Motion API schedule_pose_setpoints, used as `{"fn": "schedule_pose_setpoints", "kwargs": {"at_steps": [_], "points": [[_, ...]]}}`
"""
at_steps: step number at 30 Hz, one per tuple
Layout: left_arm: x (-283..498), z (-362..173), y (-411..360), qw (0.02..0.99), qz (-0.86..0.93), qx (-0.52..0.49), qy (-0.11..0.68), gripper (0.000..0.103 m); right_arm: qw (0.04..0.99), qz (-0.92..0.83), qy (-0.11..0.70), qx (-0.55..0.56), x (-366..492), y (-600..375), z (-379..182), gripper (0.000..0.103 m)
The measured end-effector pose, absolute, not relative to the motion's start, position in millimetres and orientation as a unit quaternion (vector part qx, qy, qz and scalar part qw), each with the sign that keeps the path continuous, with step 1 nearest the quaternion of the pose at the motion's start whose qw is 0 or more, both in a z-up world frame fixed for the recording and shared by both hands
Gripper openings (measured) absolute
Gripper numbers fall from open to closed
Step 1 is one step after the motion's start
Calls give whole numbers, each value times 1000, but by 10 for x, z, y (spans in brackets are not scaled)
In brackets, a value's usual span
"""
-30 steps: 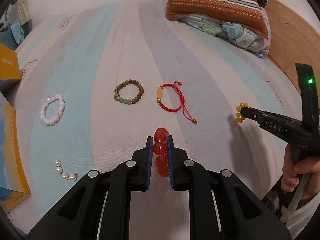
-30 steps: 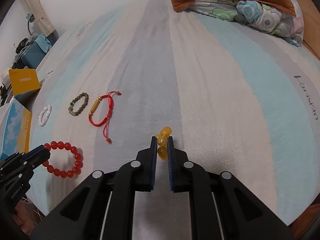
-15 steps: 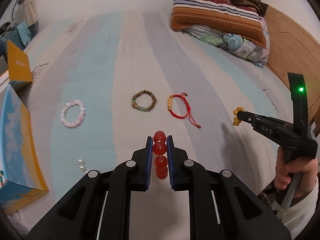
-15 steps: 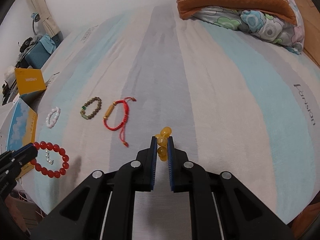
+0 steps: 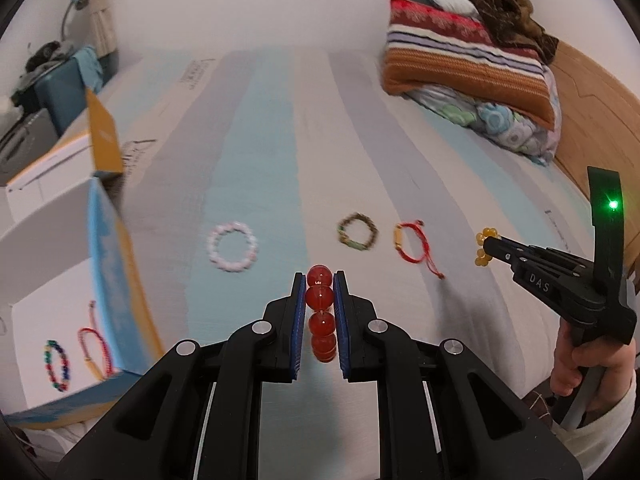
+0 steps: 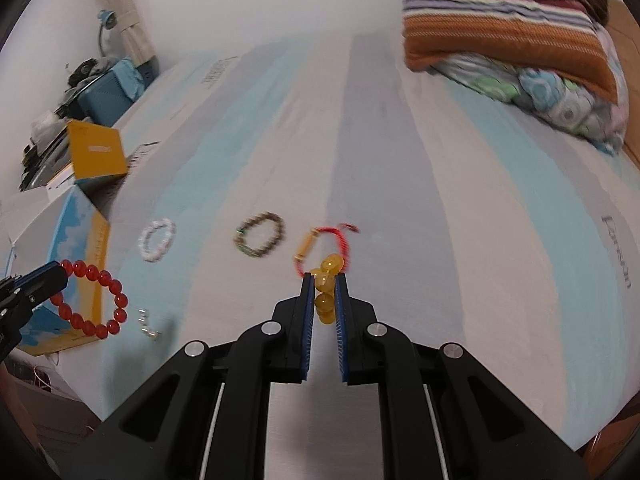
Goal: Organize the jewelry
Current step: 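Carry both held bracelets over to the open white box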
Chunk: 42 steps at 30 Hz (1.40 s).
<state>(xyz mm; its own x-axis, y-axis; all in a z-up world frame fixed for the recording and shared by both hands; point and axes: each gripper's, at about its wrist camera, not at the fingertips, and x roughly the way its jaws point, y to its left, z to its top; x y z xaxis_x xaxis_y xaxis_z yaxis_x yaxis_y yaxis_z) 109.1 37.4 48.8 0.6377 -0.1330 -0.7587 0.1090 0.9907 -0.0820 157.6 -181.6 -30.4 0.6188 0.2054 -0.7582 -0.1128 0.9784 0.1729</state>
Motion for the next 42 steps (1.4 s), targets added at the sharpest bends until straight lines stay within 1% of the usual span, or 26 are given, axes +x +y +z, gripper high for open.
{"fn": "schedule_pose_setpoints", "kwargs": {"at_steps": [11, 21, 27, 32, 42], "points": [[891, 915, 1093, 921, -22, -31, 387, 13, 903, 134, 408, 27, 1603, -964, 71, 9], [622, 1101, 1854, 928, 41, -42, 368, 13, 899, 200, 389, 8, 1533, -11, 404, 9], [453, 1079, 2355, 926, 81, -45, 367, 13, 890, 255, 379, -10, 1408, 676, 539, 9], [345, 948, 2705, 917, 113, -60, 378, 13, 879, 290, 379, -16, 1296, 1098, 554, 9], [55, 711, 3276, 902, 160, -95, 389, 13, 858, 329, 393, -35, 1047, 1733, 385, 9]]}}
